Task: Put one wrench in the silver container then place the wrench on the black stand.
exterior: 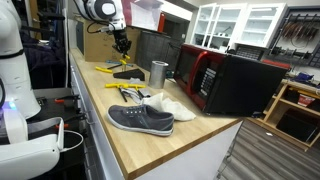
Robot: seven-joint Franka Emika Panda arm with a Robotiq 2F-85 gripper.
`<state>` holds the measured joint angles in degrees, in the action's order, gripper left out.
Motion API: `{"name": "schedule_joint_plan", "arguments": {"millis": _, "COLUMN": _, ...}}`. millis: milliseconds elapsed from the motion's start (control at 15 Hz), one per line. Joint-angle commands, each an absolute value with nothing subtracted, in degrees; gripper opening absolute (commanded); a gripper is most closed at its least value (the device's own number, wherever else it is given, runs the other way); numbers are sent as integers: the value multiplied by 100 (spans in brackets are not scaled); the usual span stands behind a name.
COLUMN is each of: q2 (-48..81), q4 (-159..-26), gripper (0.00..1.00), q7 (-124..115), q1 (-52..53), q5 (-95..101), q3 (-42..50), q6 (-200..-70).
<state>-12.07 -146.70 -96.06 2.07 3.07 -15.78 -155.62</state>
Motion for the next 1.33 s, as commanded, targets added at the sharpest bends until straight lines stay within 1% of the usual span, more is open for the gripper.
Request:
{"name": "schedule_joint_plan", "arguments": {"millis": 0, "q2": -1067, "q4": -14703, "gripper": 4, "q7": -9819, "q1": 249, "q5": 322, "q3": -1585, "q6": -15890}}
{"name": "schedule_joint_plan", "arguments": {"millis": 467, "q2": -878, "q4": -14749, "gripper": 4, "q7": -9785, "q1": 272, "q5": 297, "q3": -1501, "q6": -16081}}
{"name": "schedule_joint_plan", "arguments": {"millis": 533, "q2": -949, "q4": -14761, "gripper": 41, "q7": -9878, "q1": 205, "q5": 466, "q3": -1515, "q6": -16046}}
{"name": "schedule_joint_plan", "arguments": {"millis": 600, "q2": -1005, "q4": -14768, "gripper": 43, "q7": -9941, "q1": 173, "q5": 550, "q3": -1522, "q6": -16025}}
{"name": "schedule_joint_plan", "arguments": {"millis": 667, "q2": -1055, "q4": -14760, "gripper": 49, "q7": -9963, "q1": 157, "q5": 622, "q3": -1528, "q6": -16024}}
{"name": "schedule_joint_plan", "arguments": {"millis": 733, "q2": -1101, "q4": -14748, "gripper": 55, "q7": -9986, "q1": 149, "q5": 669, "q3": -1536, "q6": -16026}}
{"name": "schedule_joint_plan", "arguments": {"millis": 933, "q2": -1274, "q4": -14686, "gripper": 80, "q7": -9941, "q1": 213, "q5": 550, "q3": -1569, "q6": -15997}}
{"name": "schedule_joint_plan", "arguments": {"millis": 1133, "q2": -1545, "q4": -14594, "gripper": 99, "q7": -9777, "q1": 395, "q5": 138, "q3": -1567, "q6": -15821}}
{"name": "schedule_joint_plan", "arguments": {"millis": 1267, "q2": -1755, "q4": -14522, "gripper": 100, "q7": -9563, "q1": 579, "q5": -200, "q3": -1531, "q6": -15629}}
